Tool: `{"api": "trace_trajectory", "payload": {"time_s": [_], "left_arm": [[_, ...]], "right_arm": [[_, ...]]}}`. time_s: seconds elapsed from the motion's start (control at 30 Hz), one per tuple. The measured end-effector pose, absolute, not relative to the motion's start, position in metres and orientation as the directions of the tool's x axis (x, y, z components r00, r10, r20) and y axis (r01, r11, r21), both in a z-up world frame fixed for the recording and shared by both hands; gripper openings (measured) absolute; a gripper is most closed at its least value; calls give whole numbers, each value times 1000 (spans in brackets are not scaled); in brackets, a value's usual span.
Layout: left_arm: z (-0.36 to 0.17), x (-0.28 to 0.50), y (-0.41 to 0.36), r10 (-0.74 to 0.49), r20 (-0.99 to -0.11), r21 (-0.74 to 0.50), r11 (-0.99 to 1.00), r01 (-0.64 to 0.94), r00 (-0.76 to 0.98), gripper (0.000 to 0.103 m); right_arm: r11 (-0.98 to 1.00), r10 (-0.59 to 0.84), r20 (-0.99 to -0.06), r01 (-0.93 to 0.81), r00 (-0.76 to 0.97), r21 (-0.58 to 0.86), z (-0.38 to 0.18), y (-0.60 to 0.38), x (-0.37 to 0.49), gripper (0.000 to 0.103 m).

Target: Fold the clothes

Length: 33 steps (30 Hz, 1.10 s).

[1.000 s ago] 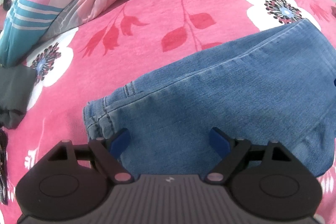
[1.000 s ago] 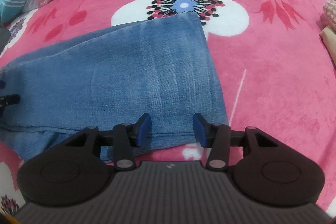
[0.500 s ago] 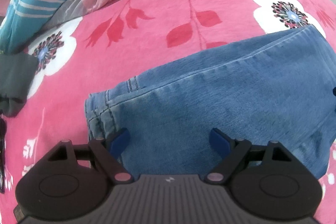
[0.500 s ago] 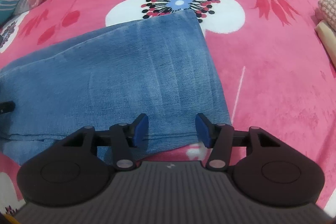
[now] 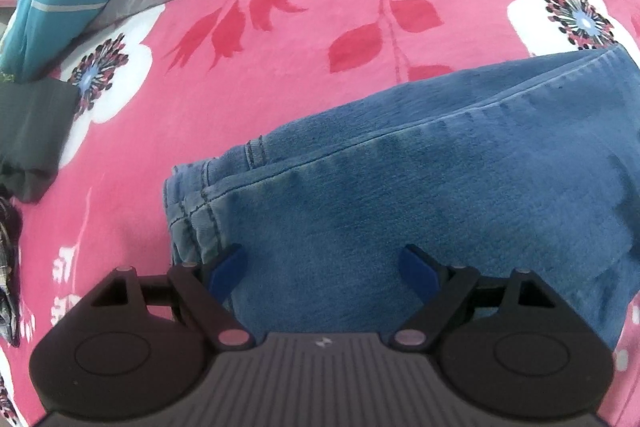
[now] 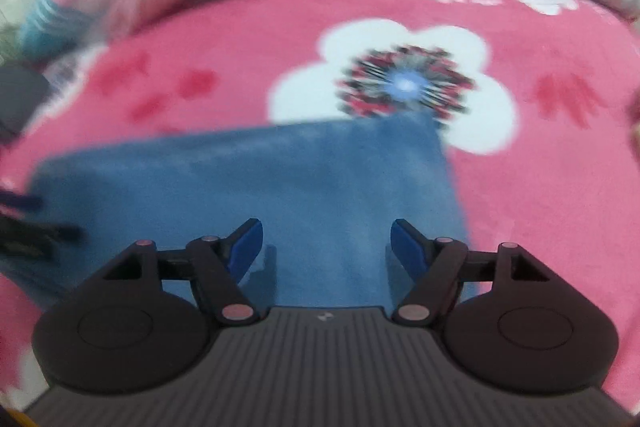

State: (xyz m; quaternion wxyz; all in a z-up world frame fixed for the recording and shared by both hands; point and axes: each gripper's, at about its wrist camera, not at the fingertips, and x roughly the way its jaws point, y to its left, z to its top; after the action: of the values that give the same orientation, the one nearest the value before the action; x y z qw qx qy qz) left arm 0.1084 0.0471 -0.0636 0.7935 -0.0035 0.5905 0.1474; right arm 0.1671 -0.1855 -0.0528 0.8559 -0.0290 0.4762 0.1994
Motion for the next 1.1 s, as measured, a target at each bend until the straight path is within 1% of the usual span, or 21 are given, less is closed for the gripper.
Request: {"api": "trace_trajectory", "payload": {"time_s": [0.07,0.17,0.3,0.4,0.53,0.57,0.67,0.77,0.87,0.97,1.1], "left_arm": [[-63,109,47,234,-939,171,953,-248,252,87],[-63,110,45,242,-939,177,948,-264,242,87],[-63,113,44,251,-941,183,942,-281,229,88],[-63,114,46,247,-943,176,939,-295,223,88],[-63,114,45,254,-943,182,934,-307,214,88],[-62,114,45,254,-944,182,933,-310,212,88],[-63,114,44,255,-943,182,933,-311,212,88],[-63,113,45,253,-942,179,934,-309,220,89],[-62,111,47,251,-940,174,935,-310,229,88],[-59,108,45,258,-938,181,934,-307,230,87],[-49,104,39,282,-930,214,937,-278,235,86]], "right_arm": [[895,353,-824,-416,442,160,-58,-170,169,71],[875,304,-880,-473,364,106,-86,-157,153,72],[851,285,-892,-522,350,67,-78,-163,136,72],[859,298,-878,-506,374,76,-61,-160,142,71],[822,380,-838,-559,393,110,-57,-128,155,71],[812,389,-839,-572,381,117,-62,-120,156,71],[801,361,-886,-583,291,135,-86,-109,140,72],[766,346,-896,-636,279,97,-82,-114,113,72],[758,358,-890,-645,283,100,-67,-121,118,70],[803,385,-843,-587,374,106,-50,-132,148,70],[833,373,-834,-543,407,108,-64,-133,191,70]]}}
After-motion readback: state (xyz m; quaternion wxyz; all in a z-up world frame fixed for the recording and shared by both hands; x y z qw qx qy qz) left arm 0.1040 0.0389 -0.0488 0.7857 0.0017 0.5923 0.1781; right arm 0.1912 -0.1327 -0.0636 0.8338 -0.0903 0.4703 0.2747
